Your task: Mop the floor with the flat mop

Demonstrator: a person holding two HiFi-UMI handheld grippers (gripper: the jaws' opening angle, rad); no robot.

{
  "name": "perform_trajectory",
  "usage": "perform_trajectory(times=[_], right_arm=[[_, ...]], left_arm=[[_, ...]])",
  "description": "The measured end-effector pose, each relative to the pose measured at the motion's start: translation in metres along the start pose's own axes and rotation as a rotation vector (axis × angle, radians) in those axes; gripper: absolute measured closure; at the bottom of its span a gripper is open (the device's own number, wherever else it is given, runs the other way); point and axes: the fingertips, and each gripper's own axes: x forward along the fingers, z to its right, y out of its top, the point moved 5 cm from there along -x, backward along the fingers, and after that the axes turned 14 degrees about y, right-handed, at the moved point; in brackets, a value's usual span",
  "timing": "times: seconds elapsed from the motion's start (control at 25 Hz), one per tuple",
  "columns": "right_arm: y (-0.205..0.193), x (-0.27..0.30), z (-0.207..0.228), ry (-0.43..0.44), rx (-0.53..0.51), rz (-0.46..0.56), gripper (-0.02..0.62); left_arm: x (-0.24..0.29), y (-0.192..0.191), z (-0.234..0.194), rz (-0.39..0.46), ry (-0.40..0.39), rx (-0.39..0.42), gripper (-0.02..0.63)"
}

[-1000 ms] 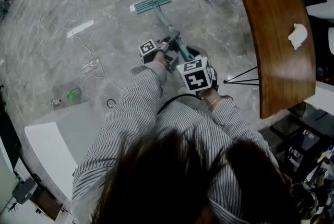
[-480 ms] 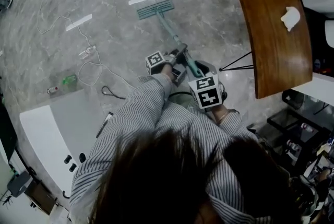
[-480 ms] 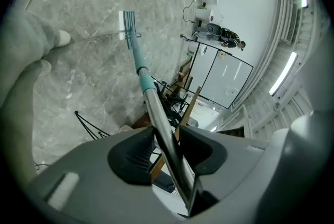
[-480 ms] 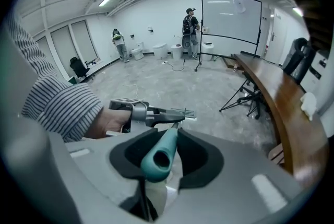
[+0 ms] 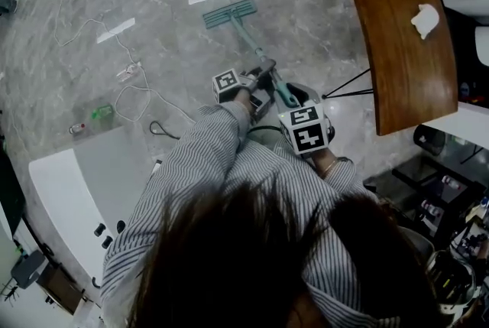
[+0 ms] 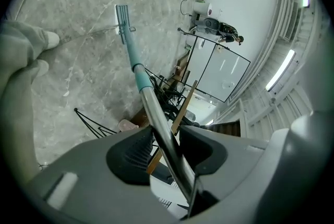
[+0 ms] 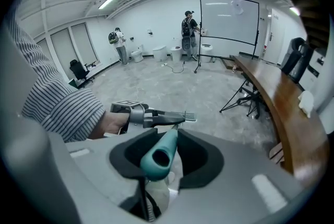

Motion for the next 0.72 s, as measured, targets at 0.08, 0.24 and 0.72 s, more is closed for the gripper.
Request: perform_trajectory(times=[0.08,0.24,0.72], right_arm=[[-0.003,-0.002,0.002,0.001,0.008,0.007,0.474],[-0.006,-0.004,0.007,0.005,0.017,0.008,0.474],[0.012,-0.004,0.019,0.003,0.018,0.042,0.476]], left_arm=[[0.001,-0.003,-0.001,-0.001,0.008,-0.002,0.454],[0.005,-0.007,0.002,0.010,-0.009,0.005,0.454],[0.014,-0.002,0.021,0.004,-0.056,0.004,0.431]])
